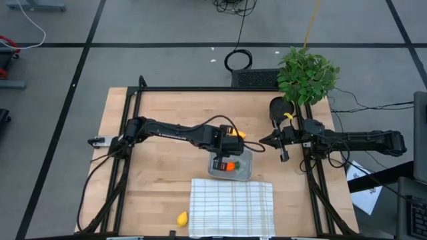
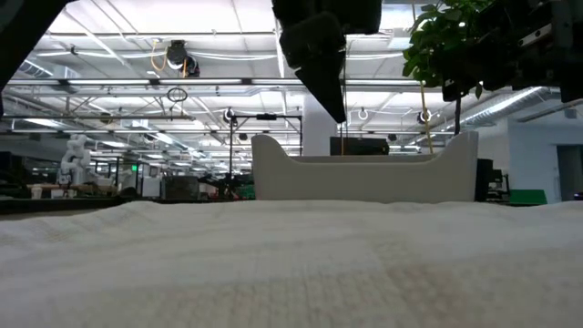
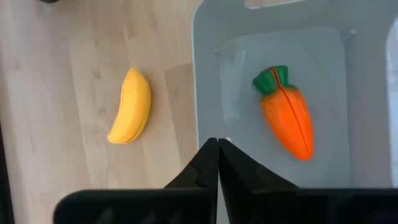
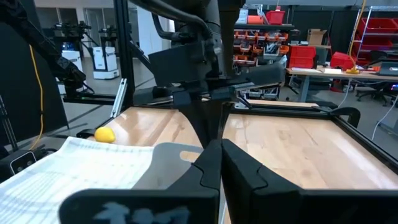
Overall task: Pick and placing Produce into tupperware
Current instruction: Put the yellow banana into the gray bin
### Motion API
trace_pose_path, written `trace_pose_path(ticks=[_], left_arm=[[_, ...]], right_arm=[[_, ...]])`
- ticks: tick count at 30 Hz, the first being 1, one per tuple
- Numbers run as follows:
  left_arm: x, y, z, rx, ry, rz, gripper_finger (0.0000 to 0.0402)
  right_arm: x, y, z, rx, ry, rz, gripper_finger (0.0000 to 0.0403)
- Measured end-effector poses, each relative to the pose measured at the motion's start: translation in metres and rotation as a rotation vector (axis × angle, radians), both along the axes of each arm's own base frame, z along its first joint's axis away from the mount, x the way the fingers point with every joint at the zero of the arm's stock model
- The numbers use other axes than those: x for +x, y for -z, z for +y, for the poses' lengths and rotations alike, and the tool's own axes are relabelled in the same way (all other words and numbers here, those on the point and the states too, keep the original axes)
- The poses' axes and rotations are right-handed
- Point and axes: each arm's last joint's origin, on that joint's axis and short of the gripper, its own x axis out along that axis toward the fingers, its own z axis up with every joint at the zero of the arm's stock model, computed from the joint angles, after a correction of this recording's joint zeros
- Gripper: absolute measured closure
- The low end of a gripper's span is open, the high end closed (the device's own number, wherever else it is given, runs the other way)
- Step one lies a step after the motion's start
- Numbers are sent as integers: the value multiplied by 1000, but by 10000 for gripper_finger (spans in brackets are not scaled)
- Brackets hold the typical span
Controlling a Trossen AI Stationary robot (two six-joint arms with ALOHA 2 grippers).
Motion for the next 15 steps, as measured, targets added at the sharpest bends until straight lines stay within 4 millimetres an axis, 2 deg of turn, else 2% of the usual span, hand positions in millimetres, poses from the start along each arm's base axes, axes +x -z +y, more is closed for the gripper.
trace_pose_path(ticks=[8,15], left_arm=[[-1,-1,-4,79,-20,-8,399],[-10,-27,-4,121,-38,-75,400]], right_arm=[[0,0,0,-2,0,0,403],[0,0,0,-2,0,0,403]])
